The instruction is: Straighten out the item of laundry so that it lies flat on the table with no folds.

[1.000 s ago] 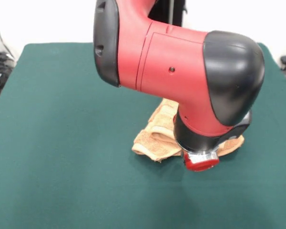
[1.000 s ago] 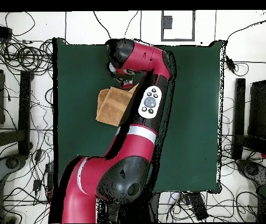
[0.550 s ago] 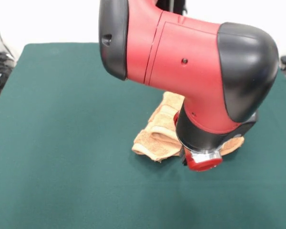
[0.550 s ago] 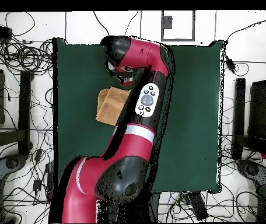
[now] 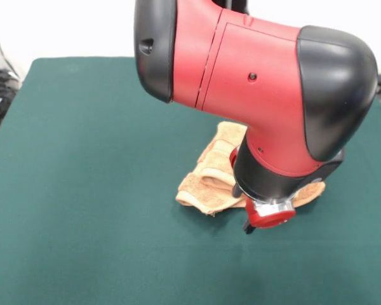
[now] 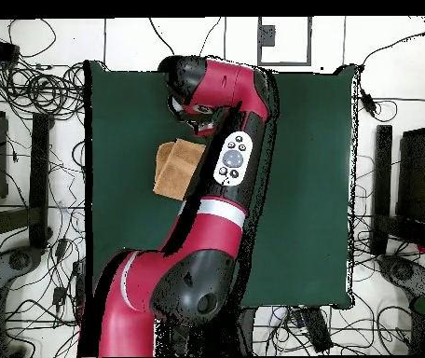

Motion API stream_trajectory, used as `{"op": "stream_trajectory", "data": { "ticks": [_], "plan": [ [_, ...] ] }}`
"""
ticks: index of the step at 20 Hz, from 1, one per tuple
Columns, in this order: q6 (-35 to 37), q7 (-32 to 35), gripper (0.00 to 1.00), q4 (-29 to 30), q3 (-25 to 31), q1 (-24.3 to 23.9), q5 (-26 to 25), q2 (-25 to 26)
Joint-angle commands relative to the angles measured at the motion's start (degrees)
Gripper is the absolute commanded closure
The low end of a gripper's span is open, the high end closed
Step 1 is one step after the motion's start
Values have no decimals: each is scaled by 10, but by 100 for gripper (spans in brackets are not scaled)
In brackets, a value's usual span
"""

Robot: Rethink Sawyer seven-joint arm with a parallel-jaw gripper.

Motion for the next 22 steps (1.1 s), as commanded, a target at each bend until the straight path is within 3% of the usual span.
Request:
{"op": "stream_trajectory", "data": {
  "ticks": [1, 22],
  "plan": [
    [48, 98, 0, 19, 11, 1, -7, 11],
    [22, 100, 0, 71, 25, 16, -38, 18]
  ]
}}
